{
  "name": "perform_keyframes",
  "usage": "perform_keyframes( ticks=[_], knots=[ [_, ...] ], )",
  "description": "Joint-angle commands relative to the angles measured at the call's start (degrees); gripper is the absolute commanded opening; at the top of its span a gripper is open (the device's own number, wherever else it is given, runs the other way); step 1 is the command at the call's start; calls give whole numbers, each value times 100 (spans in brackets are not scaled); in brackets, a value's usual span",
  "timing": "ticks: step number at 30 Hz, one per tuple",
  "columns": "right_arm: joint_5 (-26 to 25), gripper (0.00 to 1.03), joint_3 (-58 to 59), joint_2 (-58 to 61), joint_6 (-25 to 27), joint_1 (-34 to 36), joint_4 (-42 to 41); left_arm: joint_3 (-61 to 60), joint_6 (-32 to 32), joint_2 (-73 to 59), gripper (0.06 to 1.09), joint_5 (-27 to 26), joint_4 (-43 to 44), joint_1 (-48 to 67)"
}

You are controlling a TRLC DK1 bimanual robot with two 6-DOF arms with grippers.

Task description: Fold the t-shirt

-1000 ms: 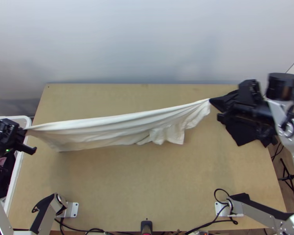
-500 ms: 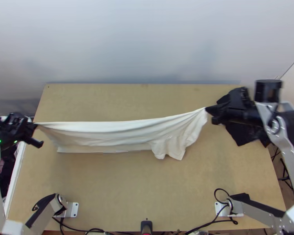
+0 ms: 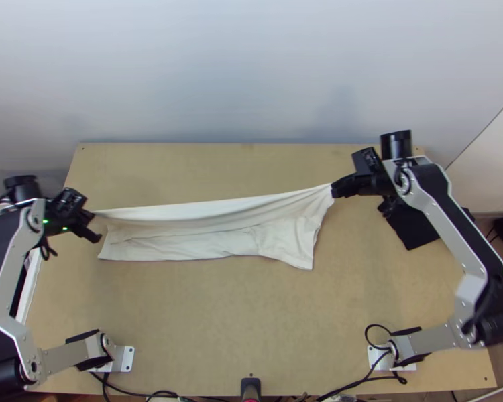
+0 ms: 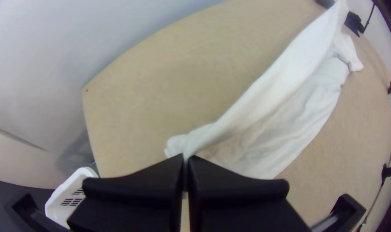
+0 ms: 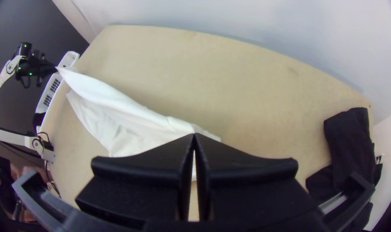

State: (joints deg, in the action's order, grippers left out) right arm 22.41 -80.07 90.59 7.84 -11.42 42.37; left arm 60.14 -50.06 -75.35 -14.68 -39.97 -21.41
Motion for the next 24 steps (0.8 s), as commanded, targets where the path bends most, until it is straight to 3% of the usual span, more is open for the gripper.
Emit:
perform_keyframes(
  ticks=[1,4,5,8,9,18,24],
  knots=[
    [-79,3,27,794,7,-132,-212,-442,120,-349,10,176,349,383],
    [-79,5,62,1049,-10,-150,-212,-679,120,-375,10,220,525,436],
    [-88,15,62,1119,-45,-141,-212,-714,137,-384,10,220,560,436],
    [-176,64,88,1251,-221,-88,-185,-767,190,-384,10,220,613,427],
    [-246,71,97,1251,-230,-71,-115,-767,216,-384,10,220,622,427],
    [-519,70,466,346,-221,52,500,-732,383,-437,10,299,876,304],
    [-519,69,809,434,-177,-44,553,-635,708,-612,10,475,1413,304]
  ],
)
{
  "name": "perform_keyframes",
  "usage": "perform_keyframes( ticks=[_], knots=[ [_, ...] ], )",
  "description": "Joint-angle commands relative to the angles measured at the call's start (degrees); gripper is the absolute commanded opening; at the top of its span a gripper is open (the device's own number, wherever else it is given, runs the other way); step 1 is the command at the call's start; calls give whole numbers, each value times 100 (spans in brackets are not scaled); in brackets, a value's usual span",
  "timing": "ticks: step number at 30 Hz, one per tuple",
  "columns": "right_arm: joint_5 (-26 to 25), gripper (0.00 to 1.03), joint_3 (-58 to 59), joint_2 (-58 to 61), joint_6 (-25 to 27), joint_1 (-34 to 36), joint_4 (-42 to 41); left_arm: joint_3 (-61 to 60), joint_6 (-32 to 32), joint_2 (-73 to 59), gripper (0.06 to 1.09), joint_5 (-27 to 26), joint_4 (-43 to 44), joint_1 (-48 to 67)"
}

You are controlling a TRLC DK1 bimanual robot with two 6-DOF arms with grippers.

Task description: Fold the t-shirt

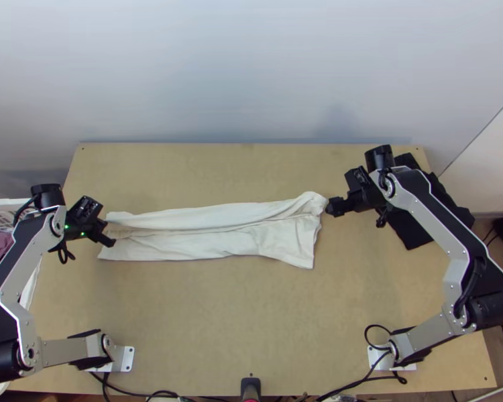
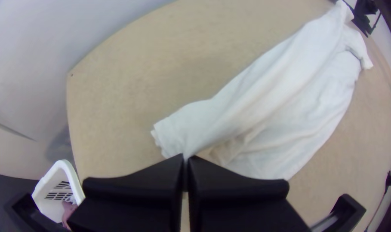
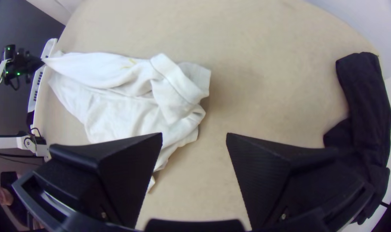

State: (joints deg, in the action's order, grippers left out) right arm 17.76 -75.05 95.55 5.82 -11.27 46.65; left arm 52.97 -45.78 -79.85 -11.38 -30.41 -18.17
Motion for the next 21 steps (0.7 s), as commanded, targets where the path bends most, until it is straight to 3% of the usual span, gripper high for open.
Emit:
perform_keyframes(
  ticks=[1,4,6,7,9,15,21],
  knots=[
    [-53,69,315,-27,24,-86,125,143,342,-241,10,171,545,-20],
    [-53,69,341,43,24,-209,125,398,623,-443,11,311,862,-20],
    [-53,69,359,69,50,-306,125,583,860,-531,19,320,932,-28],
    [-53,69,359,78,85,-367,125,636,974,-584,38,391,932,-20],
    [-53,69,359,113,112,-420,107,636,1089,-645,108,602,923,33],
    [-53,69,148,157,138,-385,10,504,1071,-391,104,742,923,-20],
    [-53,69,78,263,147,-367,-34,372,456,260,104,716,378,-187]
  ],
)
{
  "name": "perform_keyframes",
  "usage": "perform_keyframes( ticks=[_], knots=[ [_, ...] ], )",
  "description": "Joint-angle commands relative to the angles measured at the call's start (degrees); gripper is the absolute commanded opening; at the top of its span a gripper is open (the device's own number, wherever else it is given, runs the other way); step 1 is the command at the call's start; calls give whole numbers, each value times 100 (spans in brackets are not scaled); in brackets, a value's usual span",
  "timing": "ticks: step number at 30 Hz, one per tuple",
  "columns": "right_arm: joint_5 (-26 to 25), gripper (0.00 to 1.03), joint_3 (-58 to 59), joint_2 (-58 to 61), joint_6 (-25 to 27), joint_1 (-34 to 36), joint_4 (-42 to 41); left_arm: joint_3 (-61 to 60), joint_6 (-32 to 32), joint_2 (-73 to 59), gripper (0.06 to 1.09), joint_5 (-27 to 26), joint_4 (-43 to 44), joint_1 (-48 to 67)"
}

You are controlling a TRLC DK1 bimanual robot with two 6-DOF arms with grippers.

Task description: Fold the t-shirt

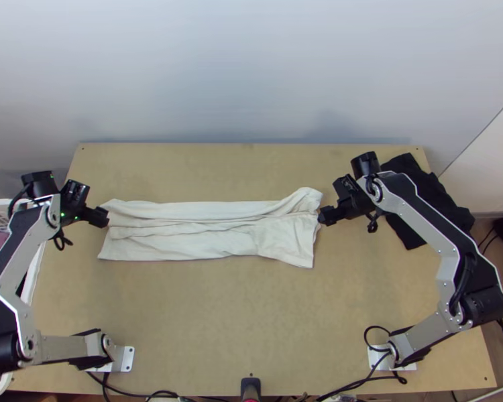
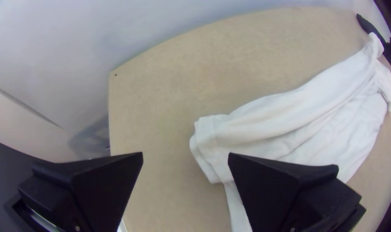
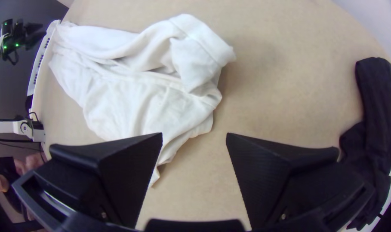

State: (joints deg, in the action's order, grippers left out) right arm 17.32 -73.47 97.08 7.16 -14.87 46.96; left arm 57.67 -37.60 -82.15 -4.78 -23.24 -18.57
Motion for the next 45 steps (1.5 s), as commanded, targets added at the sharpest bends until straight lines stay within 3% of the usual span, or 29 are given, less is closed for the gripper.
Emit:
perform_keyframes(
  ticks=[1,6,10,26,34,42,45],
  knots=[
    [-10,69,-71,154,14,-7,-82,-107,-449,568,104,21,-506,-200],
    [-10,69,0,479,-30,-24,-372,-379,-757,1113,104,-129,-998,-323],
    [-10,61,-88,830,-57,-33,-785,-555,-863,1421,104,-138,-1200,-393],
    [-300,60,-326,1340,-171,-165,-978,-898,-933,1860,104,-129,-1314,-341],
    [-343,37,-167,1305,-171,-156,-1163,-977,-1047,1755,104,-138,-1253,-332],
    [-343,35,-123,1393,-171,-156,-1251,-1074,-1126,1764,104,-129,-1235,-420],
    [-343,18,-53,1393,-162,-165,-1418,-1082,-1153,1764,104,-138,-1226,-428]
  ],
)
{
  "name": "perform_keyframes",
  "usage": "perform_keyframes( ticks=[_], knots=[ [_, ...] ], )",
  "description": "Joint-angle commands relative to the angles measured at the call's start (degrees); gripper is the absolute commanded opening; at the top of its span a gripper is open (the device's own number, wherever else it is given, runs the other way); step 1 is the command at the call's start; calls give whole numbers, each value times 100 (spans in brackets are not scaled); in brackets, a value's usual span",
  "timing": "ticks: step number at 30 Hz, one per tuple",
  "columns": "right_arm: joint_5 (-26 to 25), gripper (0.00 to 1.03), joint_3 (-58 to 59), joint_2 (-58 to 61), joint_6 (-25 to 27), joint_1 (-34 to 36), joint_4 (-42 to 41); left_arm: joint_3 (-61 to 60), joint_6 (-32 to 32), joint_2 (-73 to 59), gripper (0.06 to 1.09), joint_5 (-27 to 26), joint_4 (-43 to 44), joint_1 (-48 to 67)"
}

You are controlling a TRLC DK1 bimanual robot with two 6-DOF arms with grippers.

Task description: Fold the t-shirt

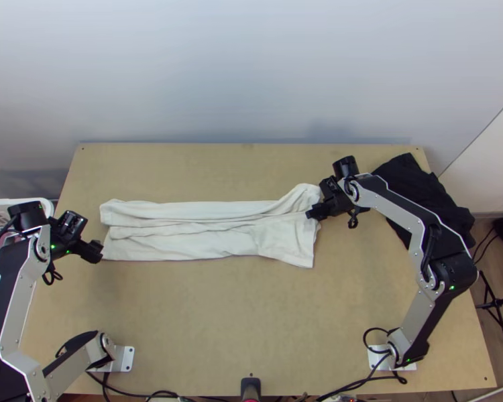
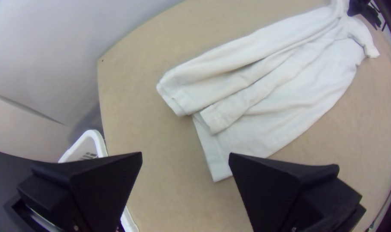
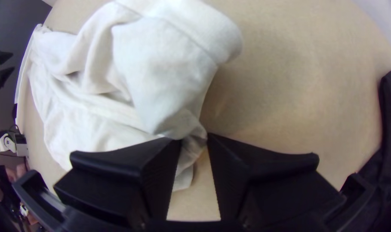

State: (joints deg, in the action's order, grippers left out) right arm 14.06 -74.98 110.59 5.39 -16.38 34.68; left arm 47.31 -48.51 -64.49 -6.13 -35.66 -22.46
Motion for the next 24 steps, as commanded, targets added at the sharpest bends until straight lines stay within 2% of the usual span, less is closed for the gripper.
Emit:
perform_keyframes(
  ticks=[1,6,15,18,21,24],
  knots=[
    [-18,15,98,42,24,-23,-198,-46,-62,-11,104,7,15,-39],
    [-18,4,106,-107,59,-32,-198,-29,-106,-29,104,-2,15,-13],
    [-9,3,-8,-556,85,-164,-163,85,-203,-415,104,-55,15,154],
    [-9,3,-61,-696,50,-216,-119,-117,-721,-538,103,-371,6,242],
    [-9,3,-87,-767,33,-251,-119,-354,-1398,-618,103,-398,68,444],
    [-9,3,-78,-819,24,-243,-110,-55,-1521,-934,100,-635,-117,418]
  ],
)
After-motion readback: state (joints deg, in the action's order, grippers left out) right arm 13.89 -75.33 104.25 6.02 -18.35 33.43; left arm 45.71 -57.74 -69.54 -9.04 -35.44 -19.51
